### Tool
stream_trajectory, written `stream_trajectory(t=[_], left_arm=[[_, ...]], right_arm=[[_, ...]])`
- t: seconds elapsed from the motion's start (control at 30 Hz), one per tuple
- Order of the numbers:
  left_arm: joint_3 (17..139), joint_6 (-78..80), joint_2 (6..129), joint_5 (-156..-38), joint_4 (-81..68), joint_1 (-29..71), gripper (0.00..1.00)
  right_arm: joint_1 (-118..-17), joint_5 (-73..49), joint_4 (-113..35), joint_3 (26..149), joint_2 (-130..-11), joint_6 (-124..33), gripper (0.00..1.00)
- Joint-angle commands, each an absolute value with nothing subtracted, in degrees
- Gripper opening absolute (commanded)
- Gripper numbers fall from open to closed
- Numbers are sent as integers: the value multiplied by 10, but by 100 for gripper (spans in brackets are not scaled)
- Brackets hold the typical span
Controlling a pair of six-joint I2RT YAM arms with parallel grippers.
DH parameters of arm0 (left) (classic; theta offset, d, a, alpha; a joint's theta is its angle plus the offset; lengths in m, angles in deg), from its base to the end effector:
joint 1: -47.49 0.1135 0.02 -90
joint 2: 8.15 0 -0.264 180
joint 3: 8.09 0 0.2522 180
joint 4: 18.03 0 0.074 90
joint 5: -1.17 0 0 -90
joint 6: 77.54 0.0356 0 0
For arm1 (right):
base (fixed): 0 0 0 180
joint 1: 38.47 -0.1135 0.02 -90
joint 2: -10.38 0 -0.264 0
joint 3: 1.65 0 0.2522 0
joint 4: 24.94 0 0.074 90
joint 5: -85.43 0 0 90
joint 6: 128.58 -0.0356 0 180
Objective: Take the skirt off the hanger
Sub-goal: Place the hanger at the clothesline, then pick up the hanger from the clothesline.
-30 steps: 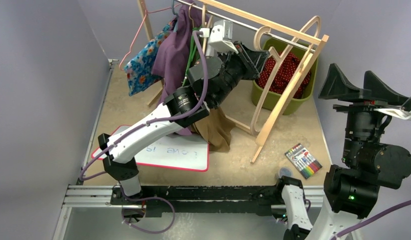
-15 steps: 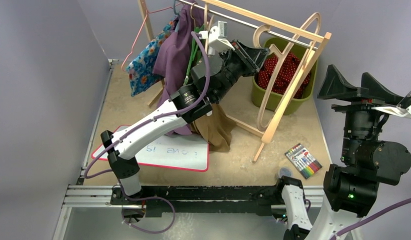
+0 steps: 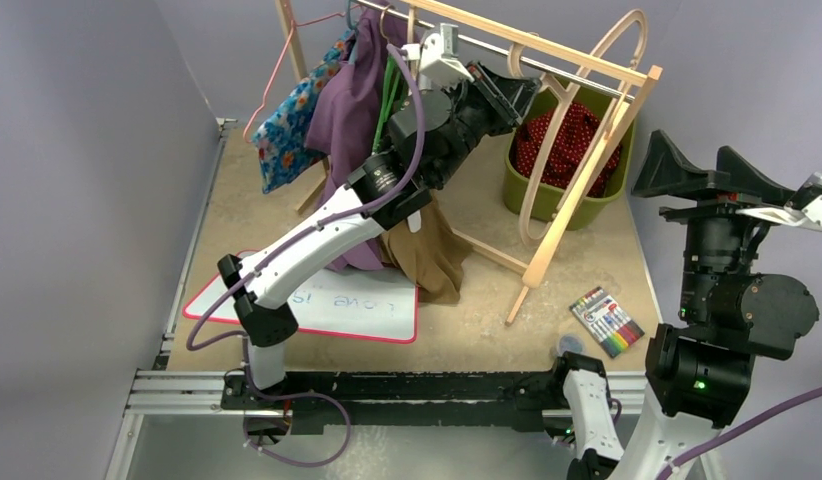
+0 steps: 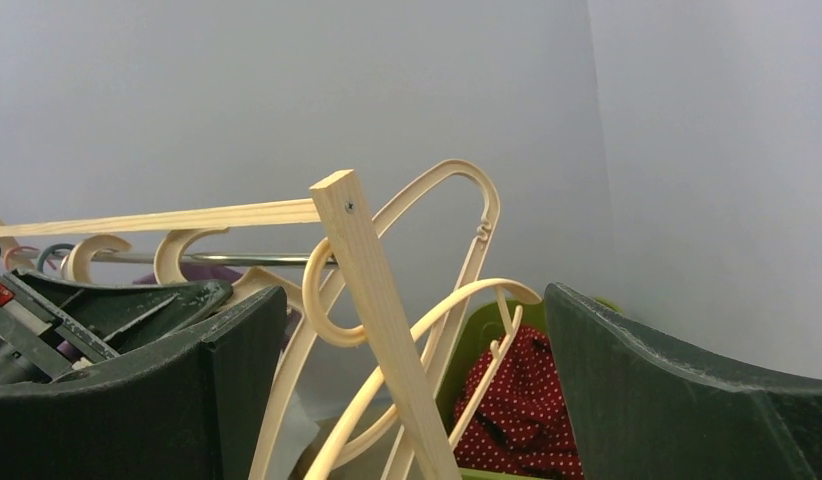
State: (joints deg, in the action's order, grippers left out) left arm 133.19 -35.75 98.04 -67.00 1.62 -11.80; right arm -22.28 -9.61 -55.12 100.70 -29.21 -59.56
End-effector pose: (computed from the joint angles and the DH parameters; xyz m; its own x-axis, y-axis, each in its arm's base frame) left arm 0.2173 -0.3399 0.5405 -0.3680 -0.7358 -0.5685 0.5112 0.3506 -0.7847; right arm 0.0241 -0.0038 0.5649 0.5568 0.2097 -0.8037 0.0078 0.9662 0.2575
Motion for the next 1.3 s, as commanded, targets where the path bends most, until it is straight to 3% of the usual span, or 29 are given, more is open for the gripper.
stream_trajectory(t=[0.0,0.23,0.5,1.0,1.27], left_arm=[[1392,-312,995,-699,12,-125,0],[1356,-171,978,-674,15,-177,0],[1305,-143,952,-663,33,-183,0],[1211,-113,810,-692,112,-183,61],[1151,-75,720,-649,197,-181,75]], right_arm=[[-224,-89,-525,1003,-288,-586,99],[-224,-98,-535,1010,-288,-583,99],[-227,-142,-543,1026,-285,-593,99],[-247,-159,-546,1016,-280,-588,99],[-277,-138,-545,966,-257,-572,99]])
